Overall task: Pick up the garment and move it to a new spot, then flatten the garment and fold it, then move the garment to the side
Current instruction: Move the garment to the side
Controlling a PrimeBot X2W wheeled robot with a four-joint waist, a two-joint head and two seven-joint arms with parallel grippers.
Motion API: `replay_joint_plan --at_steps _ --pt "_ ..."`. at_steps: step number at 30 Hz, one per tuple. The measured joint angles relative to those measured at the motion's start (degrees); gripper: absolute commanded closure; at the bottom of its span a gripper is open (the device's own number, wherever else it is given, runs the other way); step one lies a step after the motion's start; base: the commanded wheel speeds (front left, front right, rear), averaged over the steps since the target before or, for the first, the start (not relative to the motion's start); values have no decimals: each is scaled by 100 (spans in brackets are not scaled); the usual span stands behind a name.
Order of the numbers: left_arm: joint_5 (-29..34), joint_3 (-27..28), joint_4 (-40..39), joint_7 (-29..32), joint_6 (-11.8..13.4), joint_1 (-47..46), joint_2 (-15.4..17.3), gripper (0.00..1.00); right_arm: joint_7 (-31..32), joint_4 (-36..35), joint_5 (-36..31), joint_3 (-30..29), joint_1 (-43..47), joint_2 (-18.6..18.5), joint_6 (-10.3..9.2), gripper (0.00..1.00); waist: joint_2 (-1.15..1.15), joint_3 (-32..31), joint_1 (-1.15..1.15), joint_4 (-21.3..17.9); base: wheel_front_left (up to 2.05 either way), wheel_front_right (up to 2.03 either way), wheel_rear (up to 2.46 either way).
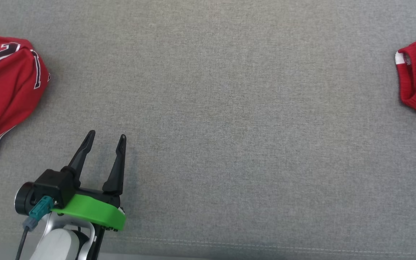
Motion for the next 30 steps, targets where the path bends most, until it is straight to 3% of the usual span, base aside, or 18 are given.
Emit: replay_joint_plan --at_steps 13,25,30 --pt "-54 215 242 -110 42 32 29 0 -1928 -641 -454 -366 80 748 -1 0 0 -491 0 -485 0 0 0" --pt "-102 214 500 -119 42 286 19 0 -3445 -780 -712 -744 1300 1686 -2 0 0 -1051 0 -936 0 0 0" --pt "-103 219 609 -167 42 423 3 0 -3593 -799 -771 -840 1802 2216 -2 0 0 -1270 0 -1040 0 0 0"
